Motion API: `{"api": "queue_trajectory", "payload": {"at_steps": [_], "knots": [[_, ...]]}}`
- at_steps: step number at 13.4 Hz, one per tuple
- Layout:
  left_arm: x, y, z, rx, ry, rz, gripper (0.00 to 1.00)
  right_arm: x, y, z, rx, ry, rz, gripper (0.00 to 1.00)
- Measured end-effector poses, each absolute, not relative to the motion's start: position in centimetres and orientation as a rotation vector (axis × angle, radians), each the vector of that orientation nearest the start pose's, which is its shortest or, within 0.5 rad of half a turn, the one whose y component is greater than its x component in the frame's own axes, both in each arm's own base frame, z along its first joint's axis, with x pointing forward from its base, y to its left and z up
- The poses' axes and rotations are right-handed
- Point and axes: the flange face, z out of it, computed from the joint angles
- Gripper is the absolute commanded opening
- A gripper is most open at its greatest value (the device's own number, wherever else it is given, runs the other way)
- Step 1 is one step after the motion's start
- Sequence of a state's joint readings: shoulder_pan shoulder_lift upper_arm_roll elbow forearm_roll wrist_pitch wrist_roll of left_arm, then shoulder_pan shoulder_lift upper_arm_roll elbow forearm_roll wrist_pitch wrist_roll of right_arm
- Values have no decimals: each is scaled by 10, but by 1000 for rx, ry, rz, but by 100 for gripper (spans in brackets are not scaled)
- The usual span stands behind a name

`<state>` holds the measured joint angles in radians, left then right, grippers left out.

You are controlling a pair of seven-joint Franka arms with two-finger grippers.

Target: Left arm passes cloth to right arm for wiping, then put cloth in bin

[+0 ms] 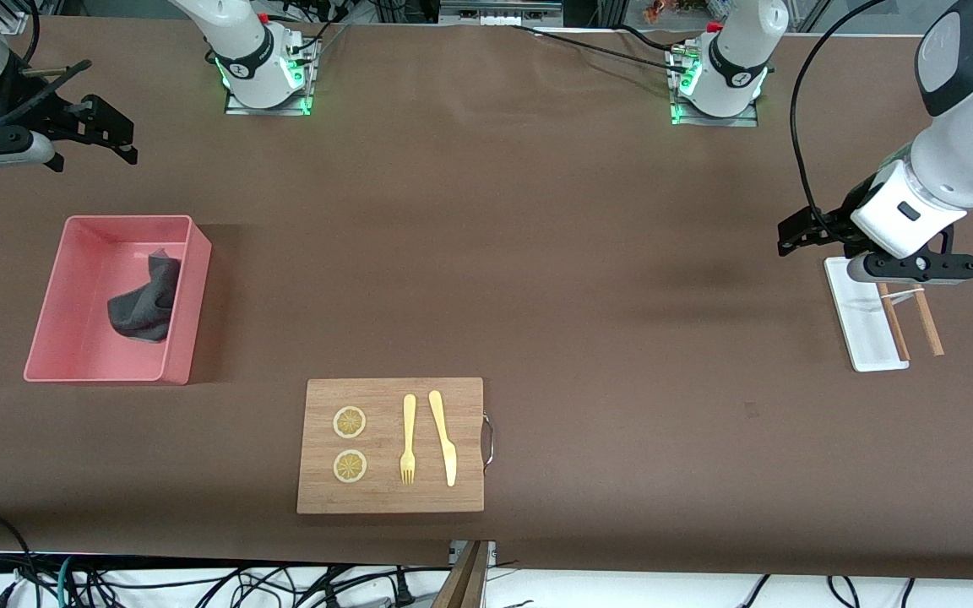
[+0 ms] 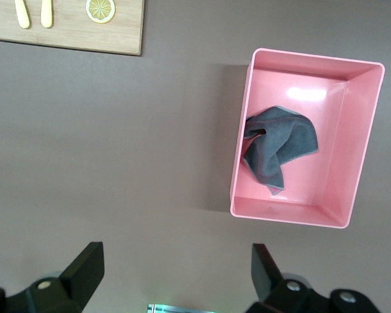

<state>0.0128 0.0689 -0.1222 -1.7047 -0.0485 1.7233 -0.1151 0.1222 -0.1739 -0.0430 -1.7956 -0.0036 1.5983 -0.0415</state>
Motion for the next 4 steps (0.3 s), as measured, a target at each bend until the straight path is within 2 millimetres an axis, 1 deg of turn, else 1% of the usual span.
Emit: {"api": "queue_trajectory", "payload": {"at_steps": [4], "knots": [[575, -66, 536, -3190, -22, 89, 100, 501, 37, 615, -3132, -189, 29, 100]]}}
